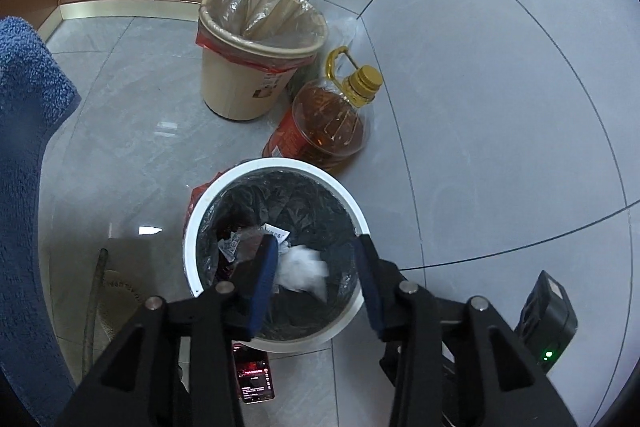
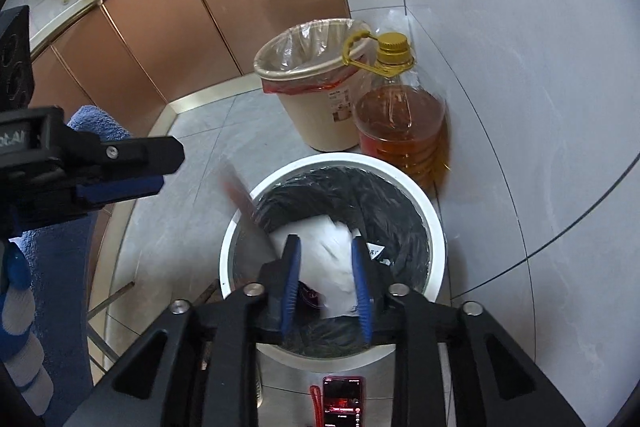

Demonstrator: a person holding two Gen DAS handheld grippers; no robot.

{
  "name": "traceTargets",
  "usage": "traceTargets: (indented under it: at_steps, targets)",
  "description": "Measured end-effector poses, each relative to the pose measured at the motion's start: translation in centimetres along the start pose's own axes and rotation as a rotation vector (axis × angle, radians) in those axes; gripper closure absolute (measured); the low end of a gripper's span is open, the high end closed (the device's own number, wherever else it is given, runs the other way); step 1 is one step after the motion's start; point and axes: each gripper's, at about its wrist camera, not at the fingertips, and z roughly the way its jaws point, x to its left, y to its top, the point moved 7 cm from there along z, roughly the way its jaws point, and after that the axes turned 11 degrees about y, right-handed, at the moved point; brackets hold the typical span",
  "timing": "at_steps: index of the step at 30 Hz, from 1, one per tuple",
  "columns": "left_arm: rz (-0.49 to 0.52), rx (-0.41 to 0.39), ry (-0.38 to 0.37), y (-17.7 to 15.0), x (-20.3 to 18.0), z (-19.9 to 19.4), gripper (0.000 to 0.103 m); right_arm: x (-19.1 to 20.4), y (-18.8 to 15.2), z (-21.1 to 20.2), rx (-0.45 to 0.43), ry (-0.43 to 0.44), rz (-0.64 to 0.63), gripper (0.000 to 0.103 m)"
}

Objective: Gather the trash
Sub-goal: 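Raise both open tools from the bin back over the table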

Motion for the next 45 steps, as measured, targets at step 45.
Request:
traceTargets:
  at_steps: [45]
  targets:
    - [-0.034, -0.427, 0.12, -8.4, 10.2, -28.5, 0.06, 20.4, 0.7, -16.8, -0.242, 0.141, -0.242, 0.057]
